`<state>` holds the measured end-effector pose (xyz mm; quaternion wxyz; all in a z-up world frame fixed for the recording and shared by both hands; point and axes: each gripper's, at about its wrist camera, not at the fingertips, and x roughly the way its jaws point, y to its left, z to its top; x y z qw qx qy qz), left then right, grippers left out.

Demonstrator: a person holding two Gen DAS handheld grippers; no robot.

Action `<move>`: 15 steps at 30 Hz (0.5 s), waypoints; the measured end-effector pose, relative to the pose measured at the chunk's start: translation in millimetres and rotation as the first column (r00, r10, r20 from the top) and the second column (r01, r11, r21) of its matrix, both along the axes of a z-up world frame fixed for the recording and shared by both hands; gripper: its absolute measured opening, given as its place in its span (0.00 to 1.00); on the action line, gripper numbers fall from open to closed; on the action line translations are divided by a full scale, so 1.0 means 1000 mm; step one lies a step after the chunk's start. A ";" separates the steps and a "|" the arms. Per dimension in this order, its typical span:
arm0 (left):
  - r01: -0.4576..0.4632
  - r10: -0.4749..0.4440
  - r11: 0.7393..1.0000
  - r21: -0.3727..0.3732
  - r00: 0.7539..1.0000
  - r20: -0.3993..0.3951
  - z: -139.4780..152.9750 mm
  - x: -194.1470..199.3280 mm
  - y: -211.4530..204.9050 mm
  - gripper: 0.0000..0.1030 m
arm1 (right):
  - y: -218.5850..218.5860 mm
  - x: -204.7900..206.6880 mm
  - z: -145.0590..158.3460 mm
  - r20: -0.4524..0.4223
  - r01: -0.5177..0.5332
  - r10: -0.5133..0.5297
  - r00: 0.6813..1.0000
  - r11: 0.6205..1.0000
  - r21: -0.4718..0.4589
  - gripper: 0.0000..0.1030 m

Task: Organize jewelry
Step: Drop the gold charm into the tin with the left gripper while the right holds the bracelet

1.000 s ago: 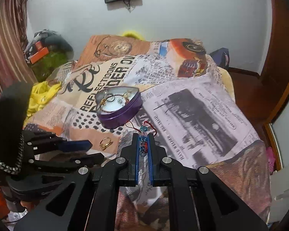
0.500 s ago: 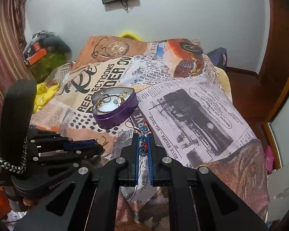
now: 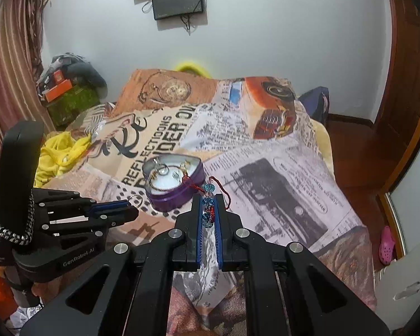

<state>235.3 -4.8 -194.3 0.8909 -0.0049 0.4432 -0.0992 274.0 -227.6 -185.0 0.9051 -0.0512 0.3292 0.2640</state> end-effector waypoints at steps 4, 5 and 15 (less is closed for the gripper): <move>-0.013 0.013 1.000 -0.002 1.000 0.025 0.011 0.000 0.007 0.08 | 0.005 -0.002 0.010 0.027 -0.009 0.009 1.000 1.000 0.005 0.07; -0.015 0.015 1.000 -0.002 0.999 0.031 0.013 0.000 0.008 0.08 | 0.006 -0.003 0.012 0.032 -0.011 0.011 0.999 1.000 0.006 0.07; -0.045 0.045 0.999 -0.005 0.995 0.092 0.036 0.003 0.025 0.08 | 0.021 0.003 0.030 0.081 -0.045 0.043 0.996 0.999 0.022 0.07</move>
